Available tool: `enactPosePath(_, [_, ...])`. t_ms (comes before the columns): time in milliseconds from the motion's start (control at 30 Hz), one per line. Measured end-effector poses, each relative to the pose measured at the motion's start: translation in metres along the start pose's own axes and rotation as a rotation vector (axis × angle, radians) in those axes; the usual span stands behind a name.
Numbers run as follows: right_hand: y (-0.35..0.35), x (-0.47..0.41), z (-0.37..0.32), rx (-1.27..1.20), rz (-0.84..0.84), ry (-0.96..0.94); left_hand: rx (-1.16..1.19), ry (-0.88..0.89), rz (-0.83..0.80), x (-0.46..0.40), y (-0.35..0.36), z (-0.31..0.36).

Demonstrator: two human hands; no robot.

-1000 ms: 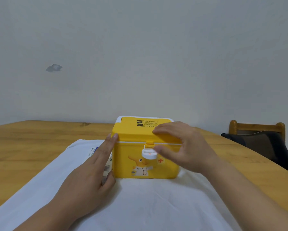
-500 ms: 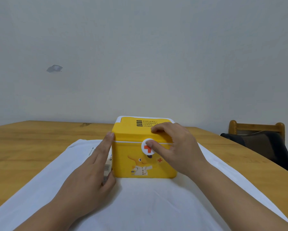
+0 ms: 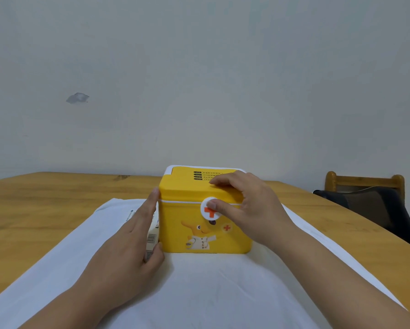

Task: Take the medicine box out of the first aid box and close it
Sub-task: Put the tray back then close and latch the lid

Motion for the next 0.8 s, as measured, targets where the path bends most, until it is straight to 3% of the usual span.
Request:
enactPosePath(367, [0.004, 0.007, -0.003, 0.181, 0.002, -0.099, -0.025, 0.0, 0.007, -0.001, -0.001, -0.001])
enactPosePath(800, [0.017, 0.009, -0.004, 0.283, 0.029, -0.151, -0.043, -0.06, -0.168, 0.002, 0.004, -0.003])
Point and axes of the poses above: each hand's wrist, its own x-axis away from the middle knuckle, its own y-axis out of the palm, z = x × y, the point moved 1 cm from there along -x, towards the middle knuckle, and after that the axes turned 13 degrees about -y, right-handed, at the moved point
